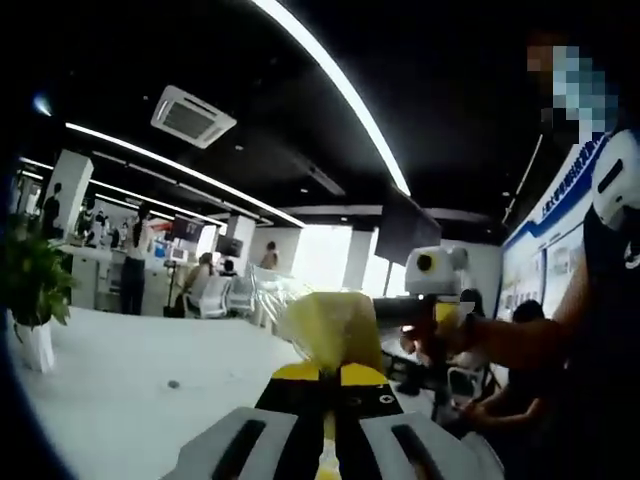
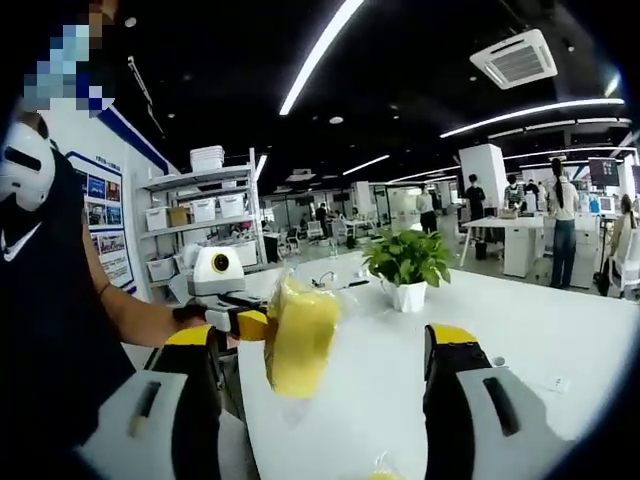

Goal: Compare the silicone blocks by pressing each to a similar depth, holding the contact briefly, and releasing to observe deformation and rebound differences across the visible hardness samples.

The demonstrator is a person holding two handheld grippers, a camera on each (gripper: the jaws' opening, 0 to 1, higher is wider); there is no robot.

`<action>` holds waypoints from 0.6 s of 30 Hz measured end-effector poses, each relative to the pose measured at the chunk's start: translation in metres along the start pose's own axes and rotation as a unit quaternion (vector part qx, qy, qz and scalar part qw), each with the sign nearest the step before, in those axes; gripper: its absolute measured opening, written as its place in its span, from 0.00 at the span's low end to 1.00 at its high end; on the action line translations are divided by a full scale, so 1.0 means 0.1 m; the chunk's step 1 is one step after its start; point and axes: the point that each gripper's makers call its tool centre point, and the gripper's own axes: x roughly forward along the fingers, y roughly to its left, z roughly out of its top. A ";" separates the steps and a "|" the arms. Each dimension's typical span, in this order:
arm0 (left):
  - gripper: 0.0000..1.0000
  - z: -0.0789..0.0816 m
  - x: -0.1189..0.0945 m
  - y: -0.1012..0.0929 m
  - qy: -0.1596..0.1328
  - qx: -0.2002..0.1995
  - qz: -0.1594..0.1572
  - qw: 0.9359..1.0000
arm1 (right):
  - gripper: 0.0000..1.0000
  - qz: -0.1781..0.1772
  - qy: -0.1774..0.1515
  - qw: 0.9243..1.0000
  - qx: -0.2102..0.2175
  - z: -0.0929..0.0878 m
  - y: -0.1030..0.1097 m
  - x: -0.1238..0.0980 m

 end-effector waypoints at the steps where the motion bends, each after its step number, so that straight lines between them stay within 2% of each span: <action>1: 0.00 0.00 0.00 -0.01 0.000 -0.001 -0.002 1.000 | 0.74 0.001 0.001 1.000 0.000 -0.01 0.01 0.02; 18: 0.00 -0.06 0.03 -0.10 0.006 0.005 -0.017 1.000 | 0.55 0.044 0.006 0.998 0.033 -0.06 0.18 0.25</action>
